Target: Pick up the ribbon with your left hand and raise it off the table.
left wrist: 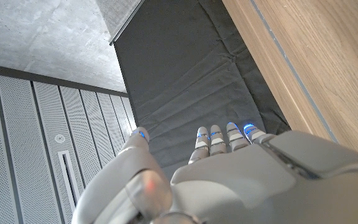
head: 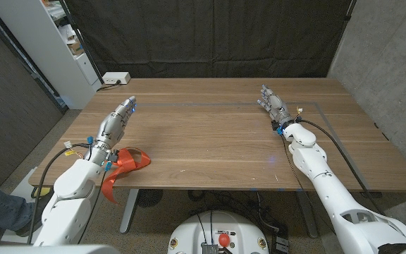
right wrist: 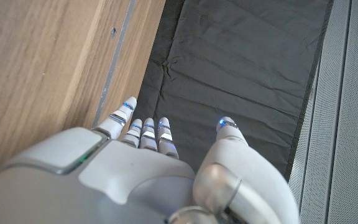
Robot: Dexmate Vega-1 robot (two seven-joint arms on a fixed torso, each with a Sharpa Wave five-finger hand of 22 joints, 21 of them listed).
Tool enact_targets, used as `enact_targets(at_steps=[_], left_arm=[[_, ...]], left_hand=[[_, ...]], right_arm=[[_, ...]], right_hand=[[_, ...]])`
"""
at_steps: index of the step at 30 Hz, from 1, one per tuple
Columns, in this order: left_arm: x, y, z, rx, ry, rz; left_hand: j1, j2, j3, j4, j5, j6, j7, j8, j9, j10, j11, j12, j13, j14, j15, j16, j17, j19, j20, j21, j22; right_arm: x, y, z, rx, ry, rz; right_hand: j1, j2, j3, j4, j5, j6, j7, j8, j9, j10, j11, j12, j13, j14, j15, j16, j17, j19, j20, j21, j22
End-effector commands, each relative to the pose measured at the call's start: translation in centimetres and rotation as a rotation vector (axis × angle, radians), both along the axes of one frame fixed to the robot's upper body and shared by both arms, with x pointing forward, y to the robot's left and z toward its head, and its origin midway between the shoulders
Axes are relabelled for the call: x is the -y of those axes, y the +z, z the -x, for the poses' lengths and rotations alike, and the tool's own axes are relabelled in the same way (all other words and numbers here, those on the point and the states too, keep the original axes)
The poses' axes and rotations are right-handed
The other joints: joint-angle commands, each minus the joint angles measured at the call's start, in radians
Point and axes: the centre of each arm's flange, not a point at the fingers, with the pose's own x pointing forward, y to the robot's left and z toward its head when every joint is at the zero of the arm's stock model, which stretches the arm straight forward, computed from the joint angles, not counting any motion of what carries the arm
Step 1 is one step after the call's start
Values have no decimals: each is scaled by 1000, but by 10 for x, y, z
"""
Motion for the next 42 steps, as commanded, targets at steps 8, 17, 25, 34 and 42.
enact_targets(at_steps=[8, 17, 25, 34, 42], left_arm=[[-22, -6, 15, -5, 48, -30], [-35, -7, 22, -13, 79, -40], [-44, -5, 32, -14, 115, -66], [-52, -13, 43, -20, 151, -64], [-55, -16, 51, -29, 181, -76]], left_hand=[[2, 11, 3, -8, 0, 12, 1, 2, 4, 8, 1, 3, 0, 6, -3, 4, 2, -3, 4, -1, 5], [1, 12, 3, -10, 0, 14, 1, 2, 4, 11, -1, 3, 0, 9, -3, 4, 2, -2, 7, -1, 5], [1, 12, 3, -12, 0, 17, -1, 2, 4, 14, 1, 3, 0, 11, -6, 5, 2, -1, 8, -1, 5], [0, 13, 3, -14, 0, 22, -2, 3, 5, 16, 1, 3, 0, 13, -7, 4, 2, 0, 10, -1, 5], [0, 14, 3, -16, 0, 25, -2, 3, 5, 17, -1, 3, 0, 14, -7, 4, 2, 0, 12, -1, 5]], right_arm=[[-6, -1, 4, 4, -16, 0], [-9, 1, 6, 11, -24, -6], [-10, 2, 7, 13, -28, -11], [-15, 2, 6, 10, -22, -7], [-18, 1, 5, 7, -15, -4]], right_hand=[[0, 7, 0, -6, 6, 6, -1, 3, 2, 5, 2, 3, 6, 1, 3, 6, -1, 1, -2, 9, 5], [-1, 7, -1, -7, 6, 7, -1, 3, 2, 7, 1, 4, 6, 1, 2, 6, -1, 2, -2, 9, 5], [-1, 7, -1, -7, 6, 8, -2, 4, 2, 7, 0, 4, 6, 2, 3, 6, -1, 3, -3, 10, 5], [-1, 8, -1, -8, 6, 8, -1, 4, 2, 8, 2, 4, 6, 2, 2, 6, -1, 3, -3, 10, 5], [-2, 8, -1, -9, 6, 10, -1, 4, 2, 8, 1, 4, 6, 3, 2, 6, -1, 3, -3, 10, 5]])
